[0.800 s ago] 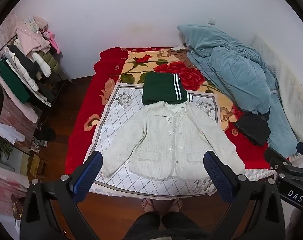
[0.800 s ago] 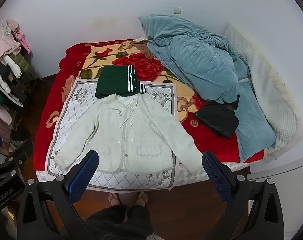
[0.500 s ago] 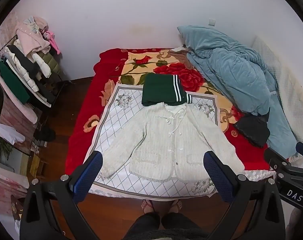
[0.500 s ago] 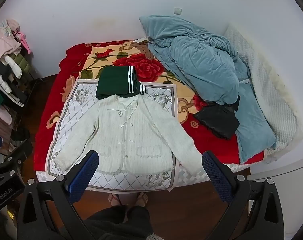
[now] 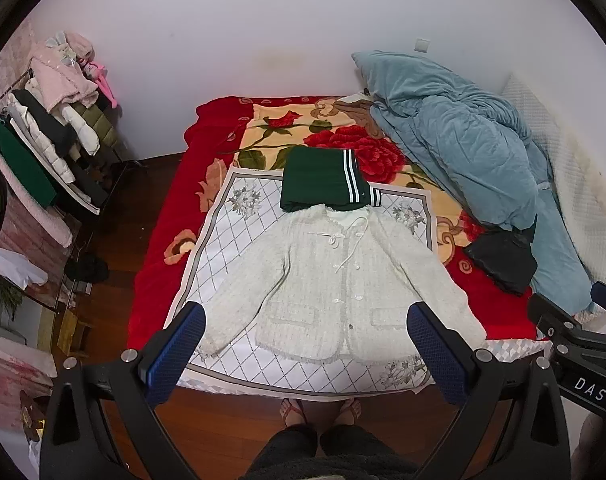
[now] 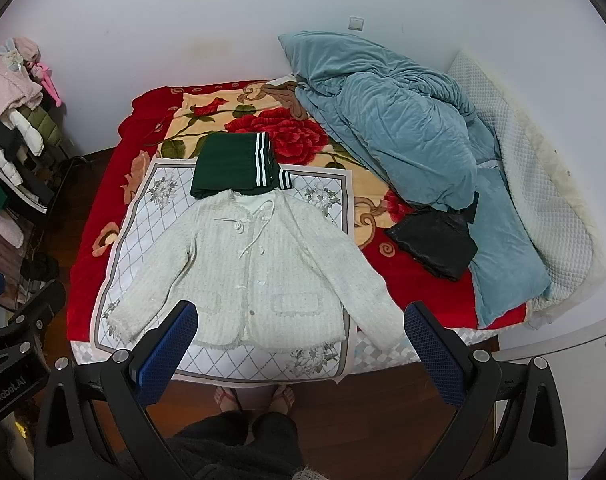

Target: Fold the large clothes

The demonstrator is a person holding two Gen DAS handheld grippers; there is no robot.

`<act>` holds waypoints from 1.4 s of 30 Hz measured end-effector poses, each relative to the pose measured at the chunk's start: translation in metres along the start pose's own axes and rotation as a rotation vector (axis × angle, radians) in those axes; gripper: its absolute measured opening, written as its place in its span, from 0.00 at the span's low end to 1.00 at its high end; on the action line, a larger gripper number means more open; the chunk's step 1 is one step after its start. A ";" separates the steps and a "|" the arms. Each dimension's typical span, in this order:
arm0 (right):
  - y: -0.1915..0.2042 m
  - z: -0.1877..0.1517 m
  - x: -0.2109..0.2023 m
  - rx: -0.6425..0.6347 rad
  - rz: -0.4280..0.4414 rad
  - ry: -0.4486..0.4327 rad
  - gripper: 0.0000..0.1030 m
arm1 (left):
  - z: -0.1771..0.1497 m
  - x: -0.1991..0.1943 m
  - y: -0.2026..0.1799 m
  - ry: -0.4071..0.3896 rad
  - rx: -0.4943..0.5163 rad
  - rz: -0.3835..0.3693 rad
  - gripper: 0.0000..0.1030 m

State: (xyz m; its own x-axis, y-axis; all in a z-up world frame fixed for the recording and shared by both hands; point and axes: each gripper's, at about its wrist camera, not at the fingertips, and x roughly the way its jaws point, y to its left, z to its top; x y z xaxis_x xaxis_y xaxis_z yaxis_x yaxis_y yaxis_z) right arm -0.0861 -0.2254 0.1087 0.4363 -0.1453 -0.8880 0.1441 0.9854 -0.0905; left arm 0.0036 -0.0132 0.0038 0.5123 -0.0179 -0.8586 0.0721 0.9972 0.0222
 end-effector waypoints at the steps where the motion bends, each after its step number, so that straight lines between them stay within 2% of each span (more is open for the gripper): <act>1: 0.000 0.000 0.000 -0.001 0.000 0.001 1.00 | 0.000 0.000 -0.002 0.000 0.000 0.000 1.00; 4: 0.000 0.001 -0.001 -0.002 -0.002 -0.001 1.00 | 0.000 0.000 0.004 -0.002 -0.002 -0.001 1.00; 13: 0.000 0.001 -0.002 0.000 0.000 -0.002 1.00 | 0.004 0.001 -0.013 -0.005 -0.004 0.000 1.00; 15: 0.000 0.000 -0.002 -0.001 -0.002 -0.002 1.00 | 0.001 -0.001 0.006 -0.002 -0.004 -0.004 1.00; 22: 0.000 0.000 -0.003 -0.002 -0.001 -0.003 1.00 | 0.003 -0.003 -0.006 -0.003 -0.004 -0.006 1.00; 24: 0.000 0.000 -0.003 -0.001 -0.001 -0.004 1.00 | 0.001 -0.002 0.005 -0.004 -0.004 -0.006 1.00; 42: 0.000 -0.001 -0.004 -0.002 -0.002 -0.006 1.00 | 0.001 -0.003 0.005 -0.008 -0.005 -0.008 1.00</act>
State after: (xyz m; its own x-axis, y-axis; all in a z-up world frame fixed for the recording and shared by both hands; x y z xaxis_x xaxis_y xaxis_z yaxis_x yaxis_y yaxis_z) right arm -0.0887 -0.2242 0.1123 0.4414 -0.1474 -0.8851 0.1432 0.9853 -0.0927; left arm 0.0037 -0.0087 0.0071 0.5183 -0.0266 -0.8548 0.0723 0.9973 0.0129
